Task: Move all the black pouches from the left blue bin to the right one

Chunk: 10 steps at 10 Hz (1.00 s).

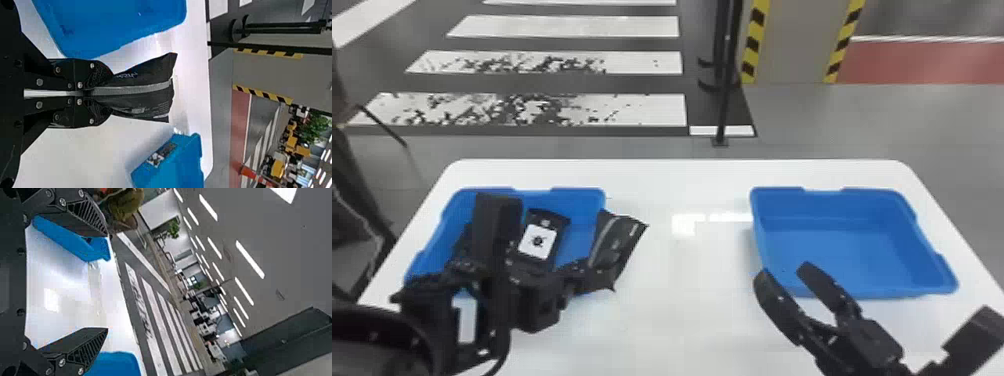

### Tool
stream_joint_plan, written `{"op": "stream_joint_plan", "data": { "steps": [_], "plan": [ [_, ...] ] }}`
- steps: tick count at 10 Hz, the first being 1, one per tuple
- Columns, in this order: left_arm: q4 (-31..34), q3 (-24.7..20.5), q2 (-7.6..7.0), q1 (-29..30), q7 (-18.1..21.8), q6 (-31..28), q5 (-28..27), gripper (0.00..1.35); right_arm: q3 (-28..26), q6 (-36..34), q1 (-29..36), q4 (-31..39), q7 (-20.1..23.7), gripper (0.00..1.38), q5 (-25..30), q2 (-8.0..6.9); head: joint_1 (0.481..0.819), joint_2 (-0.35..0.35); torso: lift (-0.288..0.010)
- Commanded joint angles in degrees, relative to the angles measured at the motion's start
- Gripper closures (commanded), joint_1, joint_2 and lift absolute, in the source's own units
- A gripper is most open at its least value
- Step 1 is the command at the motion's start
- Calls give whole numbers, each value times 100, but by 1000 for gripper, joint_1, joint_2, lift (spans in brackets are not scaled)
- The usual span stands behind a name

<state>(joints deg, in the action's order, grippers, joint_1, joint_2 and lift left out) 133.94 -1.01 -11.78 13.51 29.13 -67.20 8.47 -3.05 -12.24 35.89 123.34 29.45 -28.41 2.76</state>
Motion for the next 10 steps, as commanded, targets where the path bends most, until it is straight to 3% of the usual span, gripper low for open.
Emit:
{"op": "stream_joint_plan", "data": {
  "steps": [1, 4, 7, 8, 9, 10],
  "plan": [
    [29, 227, -8, 13, 5, 97, 227, 1211, 248, -590, -257, 6, 34, 177, -473, 84, 695, 17, -140],
    [29, 741, -79, -100, 5, 140, 650, 1211, 579, -969, -665, -177, 43, 177, -792, 304, 695, 28, -140],
    [29, 1266, -123, -254, 5, 140, 958, 1211, 636, -969, -1002, -444, 43, 177, -850, 322, 695, -37, -140],
    [15, 1392, -131, -296, -4, 97, 1015, 1211, 625, -955, -1086, -473, 34, 237, -884, 313, 695, -50, -140],
    [1, 1461, -140, -311, -4, 111, 1027, 1211, 614, -997, -1115, -473, 34, 766, -952, 304, 695, -72, -140],
    [1, 1449, -140, -311, -4, 111, 1027, 1211, 625, -1096, -1115, -501, 34, 1142, -1021, 304, 695, -88, -140]
  ]
}}
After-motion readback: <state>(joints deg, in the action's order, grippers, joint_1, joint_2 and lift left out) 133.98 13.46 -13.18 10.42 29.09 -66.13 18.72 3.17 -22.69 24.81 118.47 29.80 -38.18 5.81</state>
